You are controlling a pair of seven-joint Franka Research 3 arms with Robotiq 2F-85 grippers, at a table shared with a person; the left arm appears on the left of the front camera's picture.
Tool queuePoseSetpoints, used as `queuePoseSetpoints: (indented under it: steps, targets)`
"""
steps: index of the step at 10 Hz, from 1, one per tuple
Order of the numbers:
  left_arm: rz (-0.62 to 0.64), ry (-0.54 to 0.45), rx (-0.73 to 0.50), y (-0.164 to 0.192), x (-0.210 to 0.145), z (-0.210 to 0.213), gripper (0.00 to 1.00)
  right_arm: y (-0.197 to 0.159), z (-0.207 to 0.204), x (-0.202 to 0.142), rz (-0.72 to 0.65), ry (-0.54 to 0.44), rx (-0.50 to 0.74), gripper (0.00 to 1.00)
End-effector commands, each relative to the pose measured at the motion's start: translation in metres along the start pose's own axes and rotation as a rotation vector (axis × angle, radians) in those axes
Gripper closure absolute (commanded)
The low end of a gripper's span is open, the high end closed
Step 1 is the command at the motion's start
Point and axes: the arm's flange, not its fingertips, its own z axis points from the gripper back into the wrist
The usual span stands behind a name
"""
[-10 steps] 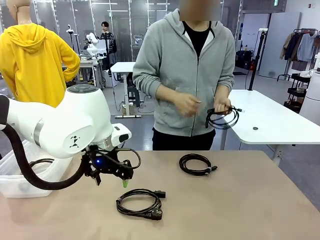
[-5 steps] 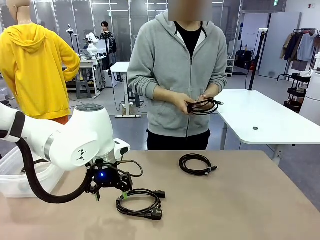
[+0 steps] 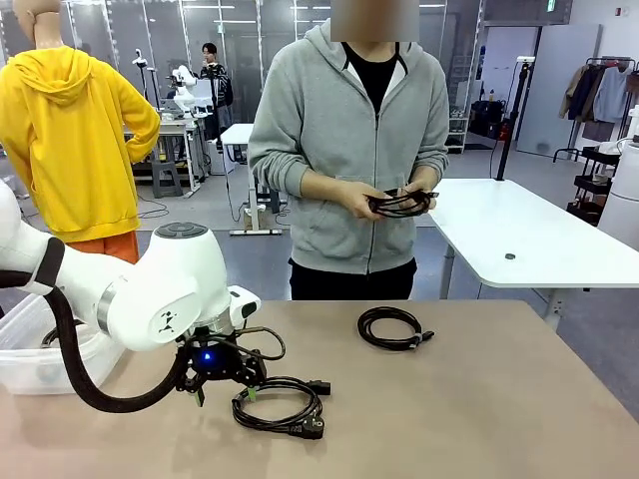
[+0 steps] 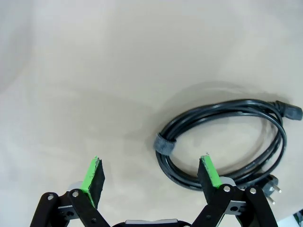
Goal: Organize and store the cables.
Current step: Place the Power Cable into the Organizing box.
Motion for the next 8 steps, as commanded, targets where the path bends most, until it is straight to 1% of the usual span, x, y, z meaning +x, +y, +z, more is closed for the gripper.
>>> queuePoseSetpoints:
  steps: [1,3,4,5,6,7,8]
  targets:
    - [0.011,-0.030,0.022,-0.006,0.009,-0.014,0.00,-0.001,0.001,-0.001,0.015,-0.006,0.009,0.00]
    - [-0.016,-0.043,0.029,-0.009,0.012,-0.018,0.00,-0.001,0.001,-0.001,0.015,-0.006,0.009,0.00]
    - [-0.024,-0.044,0.042,-0.011,0.012,-0.019,0.10,-0.001,0.001,-0.001,0.015,-0.006,0.009,0.00]
    - [-0.050,-0.029,0.047,-0.013,0.011,-0.021,0.26,-0.001,0.001,-0.001,0.015,-0.006,0.009,0.00]
    - [-0.074,-0.029,0.053,-0.015,0.011,-0.022,0.58,-0.001,0.001,-0.001,0.015,-0.006,0.009,0.00]
    - [-0.085,-0.030,0.052,-0.017,0.011,-0.021,0.85,-0.001,0.001,-0.001,0.015,-0.006,0.009,0.00]
    - [-0.091,-0.027,0.055,-0.019,0.011,-0.021,1.00,-0.001,0.001,-0.001,0.015,-0.006,0.009,0.00]
